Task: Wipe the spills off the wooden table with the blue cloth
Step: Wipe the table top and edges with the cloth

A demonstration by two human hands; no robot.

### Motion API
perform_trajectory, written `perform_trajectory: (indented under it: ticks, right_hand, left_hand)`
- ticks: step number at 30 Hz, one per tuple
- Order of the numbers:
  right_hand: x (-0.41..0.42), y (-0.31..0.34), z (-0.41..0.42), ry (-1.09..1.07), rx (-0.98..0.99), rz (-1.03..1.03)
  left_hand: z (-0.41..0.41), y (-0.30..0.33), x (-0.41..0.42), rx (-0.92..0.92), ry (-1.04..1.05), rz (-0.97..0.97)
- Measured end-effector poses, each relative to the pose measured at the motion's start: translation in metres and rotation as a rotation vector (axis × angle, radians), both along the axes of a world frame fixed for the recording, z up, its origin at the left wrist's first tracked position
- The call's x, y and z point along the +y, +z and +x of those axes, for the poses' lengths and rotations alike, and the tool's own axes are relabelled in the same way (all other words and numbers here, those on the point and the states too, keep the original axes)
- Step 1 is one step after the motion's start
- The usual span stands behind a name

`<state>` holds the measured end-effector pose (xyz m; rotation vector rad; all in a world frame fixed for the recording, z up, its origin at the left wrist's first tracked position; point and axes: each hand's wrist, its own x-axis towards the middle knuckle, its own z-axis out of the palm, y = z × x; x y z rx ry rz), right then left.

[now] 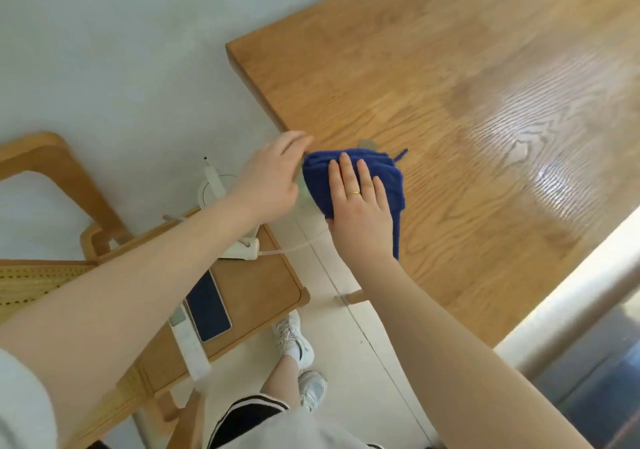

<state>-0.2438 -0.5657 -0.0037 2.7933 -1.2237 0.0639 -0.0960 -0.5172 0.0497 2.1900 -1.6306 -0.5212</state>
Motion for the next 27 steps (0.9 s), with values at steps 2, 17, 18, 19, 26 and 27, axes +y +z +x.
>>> perform_trajectory:
  ticks: [2, 17, 18, 19, 26, 27]
  right_hand:
    - [0.018, -0.003, -0.041, -0.036, -0.003, 0.000]
    - [0.044, 0.010, -0.059, -0.122, 0.072, 0.079]
    - [0.047, 0.008, -0.069, -0.114, 0.049, 0.057]
    - [0.050, 0.005, -0.081, -0.110, 0.022, 0.025]
    - [0.082, -0.011, -0.100, -0.305, -0.051, -0.073]
    - [0.079, -0.012, -0.086, -0.339, -0.054, -0.074]
  left_hand:
    - [-0.012, -0.002, 0.008, 0.045, -0.067, 0.081]
    - [-0.043, 0.001, 0.002, -0.142, -0.107, 0.329]
    - [-0.044, 0.003, 0.001, -0.155, -0.105, 0.340]
    - [-0.043, 0.005, 0.000, -0.162, -0.104, 0.349]
    - [-0.048, -0.002, 0.007, -0.196, -0.110, 0.331]
    - [-0.048, -0.004, 0.008, -0.221, -0.118, 0.319]
